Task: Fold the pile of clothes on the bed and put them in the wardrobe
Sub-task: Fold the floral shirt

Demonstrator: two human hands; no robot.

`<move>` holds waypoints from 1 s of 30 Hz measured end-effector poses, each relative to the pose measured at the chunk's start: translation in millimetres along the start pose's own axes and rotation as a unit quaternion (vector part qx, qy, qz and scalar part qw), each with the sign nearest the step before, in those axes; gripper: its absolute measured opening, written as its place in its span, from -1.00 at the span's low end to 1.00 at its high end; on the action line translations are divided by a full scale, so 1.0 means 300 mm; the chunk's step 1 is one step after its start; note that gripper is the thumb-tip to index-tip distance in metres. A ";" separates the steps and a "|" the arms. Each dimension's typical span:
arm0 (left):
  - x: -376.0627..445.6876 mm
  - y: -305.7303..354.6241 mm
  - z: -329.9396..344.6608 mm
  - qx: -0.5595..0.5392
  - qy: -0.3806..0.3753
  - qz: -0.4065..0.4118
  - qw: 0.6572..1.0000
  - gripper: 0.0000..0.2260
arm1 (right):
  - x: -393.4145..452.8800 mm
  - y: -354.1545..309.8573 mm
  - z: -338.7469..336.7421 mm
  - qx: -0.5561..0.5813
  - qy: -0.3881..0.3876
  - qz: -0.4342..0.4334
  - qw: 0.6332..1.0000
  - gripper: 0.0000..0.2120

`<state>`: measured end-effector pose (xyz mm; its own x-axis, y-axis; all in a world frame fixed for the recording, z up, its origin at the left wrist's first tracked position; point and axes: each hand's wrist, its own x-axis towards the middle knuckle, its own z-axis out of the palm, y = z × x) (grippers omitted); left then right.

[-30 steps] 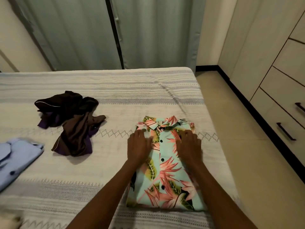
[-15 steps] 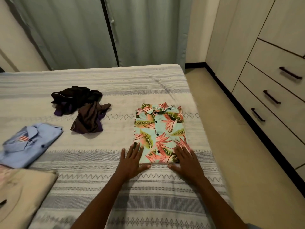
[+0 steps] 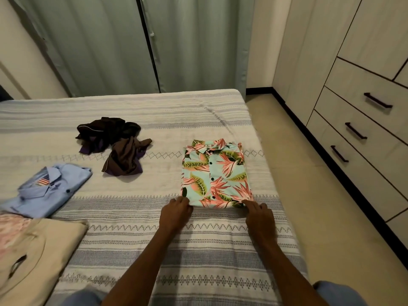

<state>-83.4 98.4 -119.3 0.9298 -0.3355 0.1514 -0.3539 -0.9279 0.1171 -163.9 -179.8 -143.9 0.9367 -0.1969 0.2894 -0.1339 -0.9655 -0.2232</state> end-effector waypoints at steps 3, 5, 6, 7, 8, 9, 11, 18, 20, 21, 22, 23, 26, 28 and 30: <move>-0.046 0.008 -0.036 -0.112 0.013 -0.026 0.993 -0.74 | -0.019 -0.002 -0.022 0.037 0.019 0.010 0.999 -0.66; -0.097 0.013 -0.072 -0.229 0.025 -0.037 0.972 -0.67 | -0.057 -0.010 -0.048 0.073 0.043 0.020 0.996 -0.75; -0.123 0.011 -0.083 -0.284 0.034 -0.037 0.957 -0.69 | -0.083 -0.014 -0.063 0.096 0.058 0.026 0.993 -0.77; -0.142 0.012 -0.089 -0.329 0.044 -0.040 0.943 -0.75 | -0.101 -0.016 -0.076 0.120 0.077 0.031 0.989 -0.72; -0.159 0.014 -0.090 -0.366 0.060 -0.050 0.927 -0.82 | -0.118 -0.019 -0.087 0.147 0.090 0.042 0.984 -0.70; -0.178 0.022 -0.106 -0.402 0.080 -0.067 0.910 -0.84 | -0.134 -0.029 -0.112 0.174 0.104 0.056 0.978 -0.72; -0.191 0.042 -0.136 -0.479 0.113 -0.113 0.863 -0.83 | -0.136 -0.049 -0.164 0.243 0.131 0.091 0.957 -0.79; -0.182 0.132 -0.447 -0.621 0.219 -0.128 0.741 -0.93 | -0.031 -0.157 -0.458 0.424 0.244 0.125 0.863 -0.86; -0.173 0.146 -0.553 -0.628 0.249 -0.117 0.728 -0.93 | 0.003 -0.196 -0.558 0.448 0.280 0.123 0.840 -0.85; -0.178 0.158 -0.616 -0.628 0.260 -0.114 0.724 -0.91 | 0.018 -0.214 -0.614 0.449 0.296 0.115 0.835 -0.85; -0.175 0.164 -0.660 -0.631 0.271 -0.108 0.719 -0.89 | 0.032 -0.230 -0.661 0.438 0.305 0.111 0.839 -0.85; -0.180 0.176 -0.714 -0.632 0.281 -0.104 0.715 -0.87 | 0.045 -0.245 -0.706 0.420 0.315 0.111 0.844 -0.84; -0.213 0.207 -0.861 -0.624 0.332 -0.085 0.702 -0.87 | 0.052 -0.291 -0.845 0.392 0.348 0.112 0.845 -0.82; -0.243 0.228 -0.949 -0.618 0.358 -0.078 0.695 -0.90 | 0.046 -0.310 -0.920 0.411 0.369 0.086 0.829 -0.83; -0.261 0.236 -1.020 -0.626 0.356 -0.077 0.689 -0.89 | 0.034 -0.323 -0.976 0.455 0.379 0.039 0.805 -0.85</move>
<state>-212.2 108.8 177.5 0.8382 0.3303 0.4339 -0.4811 0.0733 0.8736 -236.0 -138.1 153.2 0.4239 -0.6311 0.6496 0.4332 -0.4886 -0.7574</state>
